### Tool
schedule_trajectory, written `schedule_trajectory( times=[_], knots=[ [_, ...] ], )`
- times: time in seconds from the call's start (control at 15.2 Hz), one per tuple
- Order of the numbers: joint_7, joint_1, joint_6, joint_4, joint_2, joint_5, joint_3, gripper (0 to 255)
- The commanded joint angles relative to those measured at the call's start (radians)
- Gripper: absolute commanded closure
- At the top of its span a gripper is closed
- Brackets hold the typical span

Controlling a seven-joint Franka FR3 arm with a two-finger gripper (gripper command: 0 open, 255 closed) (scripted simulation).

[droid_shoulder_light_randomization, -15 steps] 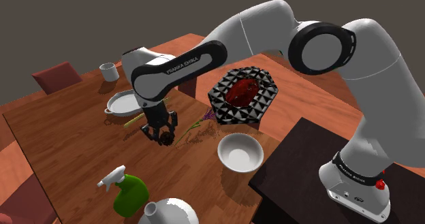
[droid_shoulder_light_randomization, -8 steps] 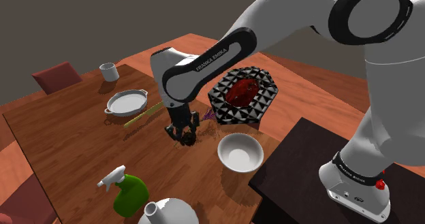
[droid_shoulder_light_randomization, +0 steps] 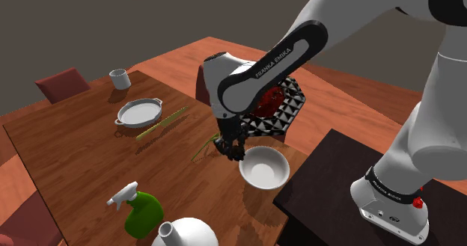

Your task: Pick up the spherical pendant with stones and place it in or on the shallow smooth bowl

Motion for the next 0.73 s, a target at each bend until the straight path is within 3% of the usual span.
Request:
schedule_trajectory(
  times=[0.0,0.4,0.66],
  knots=[
    [-0.036,-0.020,0.025,-0.090,-0.066,0.026,0.001,255],
    [-0.166,-0.062,0.075,-0.361,-0.287,0.117,-0.012,255],
    [-0.159,-0.060,0.137,-0.372,-0.234,0.103,-0.014,255]
  ],
)
